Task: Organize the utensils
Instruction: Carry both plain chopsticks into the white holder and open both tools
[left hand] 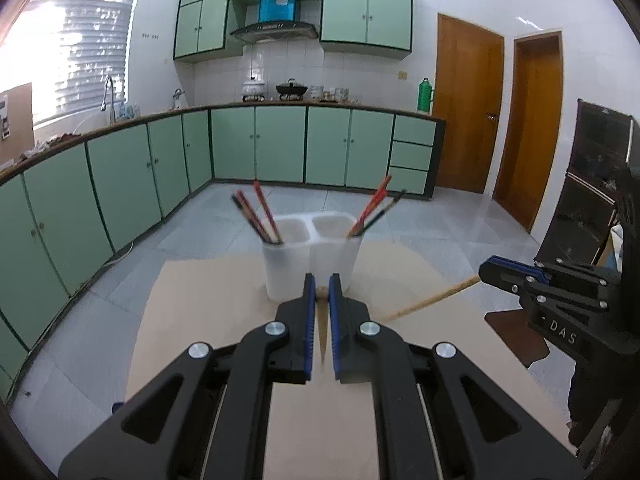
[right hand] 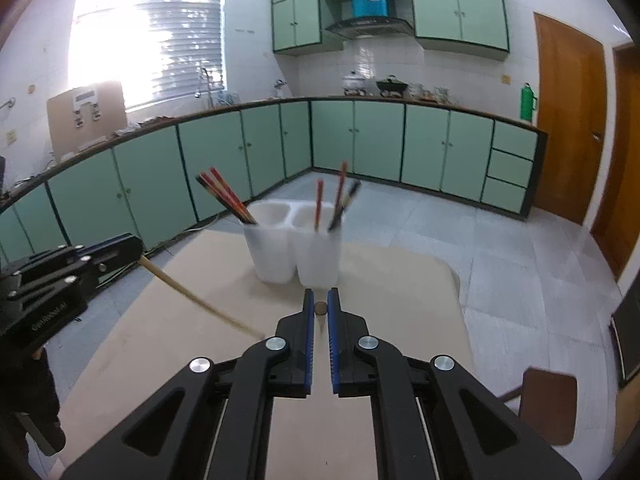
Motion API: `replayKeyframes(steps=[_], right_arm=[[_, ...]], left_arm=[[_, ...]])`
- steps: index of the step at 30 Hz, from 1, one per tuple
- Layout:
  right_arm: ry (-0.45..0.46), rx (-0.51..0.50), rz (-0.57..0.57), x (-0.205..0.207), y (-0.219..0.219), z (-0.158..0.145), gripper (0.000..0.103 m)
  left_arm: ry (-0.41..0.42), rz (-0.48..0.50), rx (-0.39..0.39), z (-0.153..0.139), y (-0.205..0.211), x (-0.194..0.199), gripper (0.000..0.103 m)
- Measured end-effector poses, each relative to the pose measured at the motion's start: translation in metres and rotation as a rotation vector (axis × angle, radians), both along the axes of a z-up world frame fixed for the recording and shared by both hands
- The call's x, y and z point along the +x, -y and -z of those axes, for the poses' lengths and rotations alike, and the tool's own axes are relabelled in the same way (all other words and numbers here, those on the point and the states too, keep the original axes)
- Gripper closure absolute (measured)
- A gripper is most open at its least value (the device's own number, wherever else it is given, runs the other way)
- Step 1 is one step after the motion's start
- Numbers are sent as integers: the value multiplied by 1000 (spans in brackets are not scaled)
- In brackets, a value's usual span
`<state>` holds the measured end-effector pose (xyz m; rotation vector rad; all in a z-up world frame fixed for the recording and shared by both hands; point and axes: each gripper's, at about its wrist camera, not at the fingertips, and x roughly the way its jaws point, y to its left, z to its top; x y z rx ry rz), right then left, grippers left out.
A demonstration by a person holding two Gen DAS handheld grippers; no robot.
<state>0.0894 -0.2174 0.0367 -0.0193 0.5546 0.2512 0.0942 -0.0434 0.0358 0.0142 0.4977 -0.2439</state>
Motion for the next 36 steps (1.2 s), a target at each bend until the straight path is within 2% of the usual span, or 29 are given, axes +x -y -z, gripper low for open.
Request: replayKeyframes(steps=[6, 12, 19, 25, 30, 36], right_arm=[[3, -2, -62, 18, -9, -26, 97], [25, 48, -132, 30, -14, -59, 97], [136, 64, -148, 52, -22, -116, 97], [199, 66, -125, 90, -27, -151, 97], [185, 34, -83, 129, -31, -145, 97], [97, 35, -51, 175, -30, -101, 97]], left_arm=[[9, 45, -24, -18, 1, 10, 97], [46, 78, -50, -41, -2, 15, 97], [172, 76, -23, -88, 3, 30, 97], [272, 47, -2, -122, 14, 66, 97], [273, 23, 7, -119, 20, 107, 97], [207, 5, 8, -86, 23, 157, 97]])
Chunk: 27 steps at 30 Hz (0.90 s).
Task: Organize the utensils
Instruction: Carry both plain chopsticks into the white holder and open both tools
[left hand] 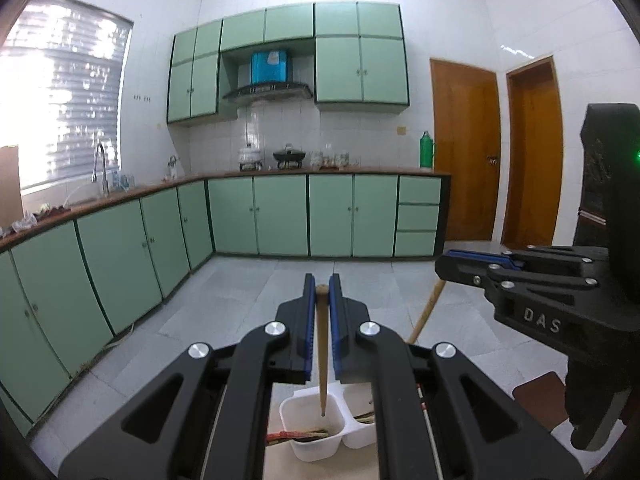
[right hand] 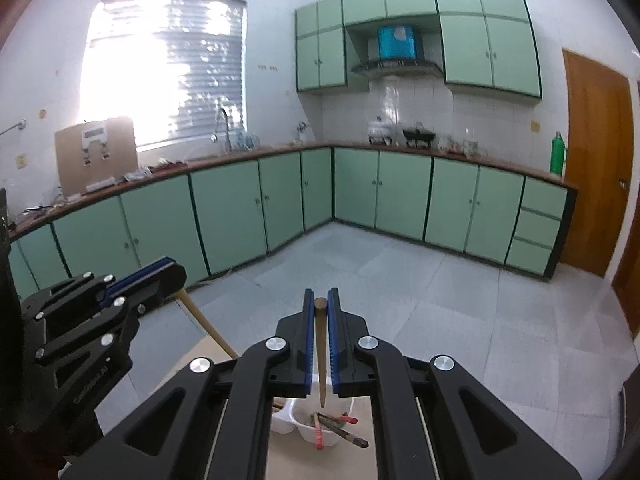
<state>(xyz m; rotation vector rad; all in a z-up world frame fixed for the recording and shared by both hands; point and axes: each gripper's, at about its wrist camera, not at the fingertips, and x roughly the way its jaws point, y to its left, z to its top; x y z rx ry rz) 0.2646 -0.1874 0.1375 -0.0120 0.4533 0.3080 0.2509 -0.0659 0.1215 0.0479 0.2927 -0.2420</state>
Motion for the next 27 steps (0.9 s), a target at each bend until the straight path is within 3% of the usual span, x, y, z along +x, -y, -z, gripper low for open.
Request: replayKeyframes(steps=[7, 14, 17, 19, 21, 23, 27], right_arm=[[-79, -11, 10, 28, 1, 42, 97], [-146, -16, 6, 40, 0, 63, 96], [-139, 4, 21, 36, 6, 59, 88], [-117, 5, 37, 31, 11, 53, 77], [-92, 2, 56, 23, 16, 45, 68], [-68, 1, 72, 14, 21, 38, 56], [-17, -5, 100, -13, 31, 26, 40]], left_arm=[[-106, -1, 8, 42, -3, 41, 97], [-166, 1, 15, 62, -10, 51, 95], [-146, -2, 19, 55, -13, 45, 95], [-136, 2, 18, 50, -14, 42, 93], [-112, -3, 16, 42, -17, 34, 84], [-90, -11, 18, 35, -18, 23, 66], [-51, -26, 17, 21, -24, -3, 49]])
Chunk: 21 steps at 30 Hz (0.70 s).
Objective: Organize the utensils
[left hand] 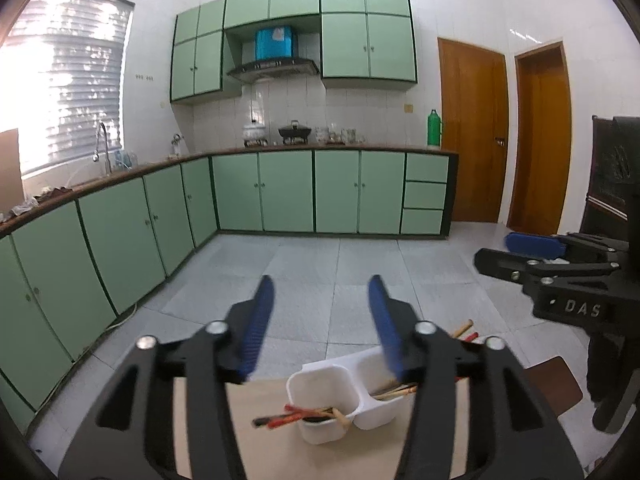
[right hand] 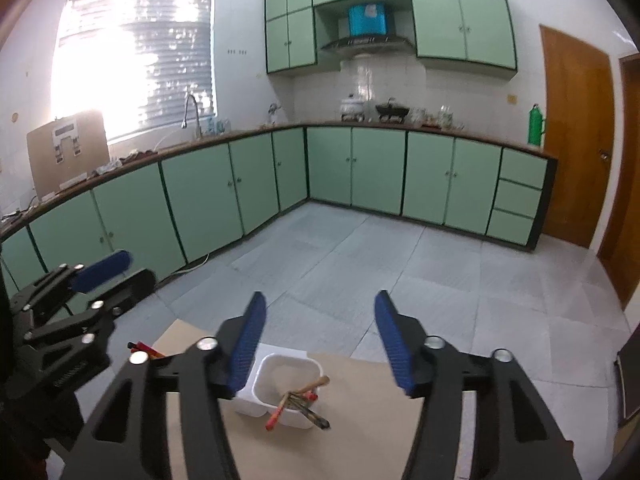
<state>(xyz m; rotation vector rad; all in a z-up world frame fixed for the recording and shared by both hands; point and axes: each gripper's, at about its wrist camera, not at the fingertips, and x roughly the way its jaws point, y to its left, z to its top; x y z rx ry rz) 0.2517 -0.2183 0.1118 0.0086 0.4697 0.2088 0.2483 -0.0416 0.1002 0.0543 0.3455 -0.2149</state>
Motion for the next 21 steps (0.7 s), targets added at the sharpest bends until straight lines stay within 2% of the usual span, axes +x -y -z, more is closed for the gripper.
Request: replayKeyframes(steps=[3, 5, 9, 12, 16, 21], right_arm=[[35, -10, 13, -25, 5, -5, 29], [54, -8, 18, -44, 8, -4, 23], [80, -9, 33, -78, 13, 3, 12], [83, 11, 32, -102, 16, 12, 6], [58, 55, 21, -128, 16, 27, 6], [32, 70, 11, -154, 11, 40, 6]], left_arm=[[9, 0, -12, -4, -5, -23, 44], [7, -14, -18, -3, -10, -38, 31], [-2, -24, -41, 5, -18, -71, 30], [-20, -39, -56, 15, -24, -92, 22], [-41, -60, -60, 27, -27, -117, 14], [-77, -69, -85, 37, -33, -143, 13]])
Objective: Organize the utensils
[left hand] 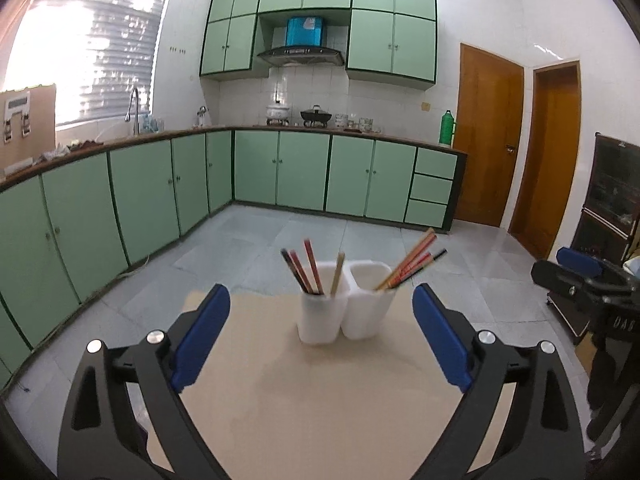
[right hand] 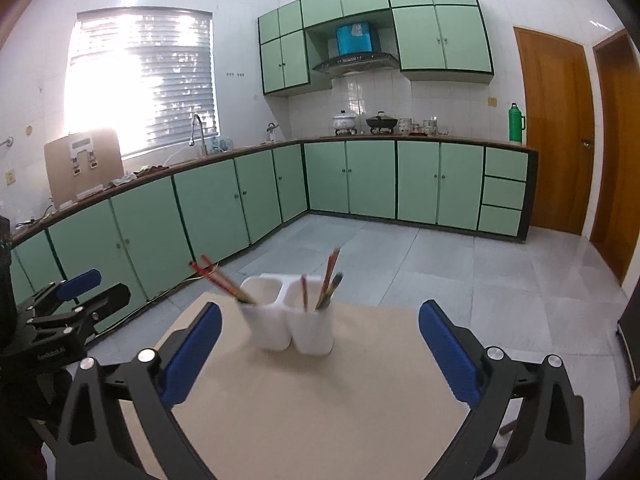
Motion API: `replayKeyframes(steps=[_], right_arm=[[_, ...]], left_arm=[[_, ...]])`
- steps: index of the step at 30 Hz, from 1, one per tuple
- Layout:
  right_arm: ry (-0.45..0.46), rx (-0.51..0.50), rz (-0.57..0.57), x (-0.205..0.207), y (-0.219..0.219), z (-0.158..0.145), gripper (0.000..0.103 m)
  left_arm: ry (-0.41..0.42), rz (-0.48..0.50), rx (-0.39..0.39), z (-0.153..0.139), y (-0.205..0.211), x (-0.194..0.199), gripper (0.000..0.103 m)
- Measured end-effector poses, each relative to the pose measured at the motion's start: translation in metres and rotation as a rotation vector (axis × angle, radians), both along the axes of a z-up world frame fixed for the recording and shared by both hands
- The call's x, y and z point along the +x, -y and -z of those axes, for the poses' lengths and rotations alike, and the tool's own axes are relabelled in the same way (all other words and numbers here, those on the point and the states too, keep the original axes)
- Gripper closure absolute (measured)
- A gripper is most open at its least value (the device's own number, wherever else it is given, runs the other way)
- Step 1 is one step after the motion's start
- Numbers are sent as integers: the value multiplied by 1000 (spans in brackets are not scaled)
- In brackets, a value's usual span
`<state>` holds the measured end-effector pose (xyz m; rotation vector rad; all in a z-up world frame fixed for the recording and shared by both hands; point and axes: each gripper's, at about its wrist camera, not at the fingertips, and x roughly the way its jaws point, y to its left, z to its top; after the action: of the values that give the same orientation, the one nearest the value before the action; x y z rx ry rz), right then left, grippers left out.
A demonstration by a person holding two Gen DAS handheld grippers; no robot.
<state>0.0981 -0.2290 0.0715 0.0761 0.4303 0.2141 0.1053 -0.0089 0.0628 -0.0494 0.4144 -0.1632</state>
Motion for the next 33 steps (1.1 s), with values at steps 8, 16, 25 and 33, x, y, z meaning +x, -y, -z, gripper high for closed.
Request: replayKeyframes(steps=[8, 16, 25, 33], right_arm=[[-30, 38, -32, -35, -9, 10, 6], [3, -35, -30, -57, -25, 5, 6], [33, -45, -31, -66, -31, -2, 6], [39, -46, -33, -67, -31, -3, 6]], left_arm=[[-18, -3, -1, 8, 4, -31, 12], [-5, -10, 12, 8, 7, -54, 12], [43, -13, 39, -5, 9, -73, 12], [49, -7, 45, -5, 12, -79, 12]])
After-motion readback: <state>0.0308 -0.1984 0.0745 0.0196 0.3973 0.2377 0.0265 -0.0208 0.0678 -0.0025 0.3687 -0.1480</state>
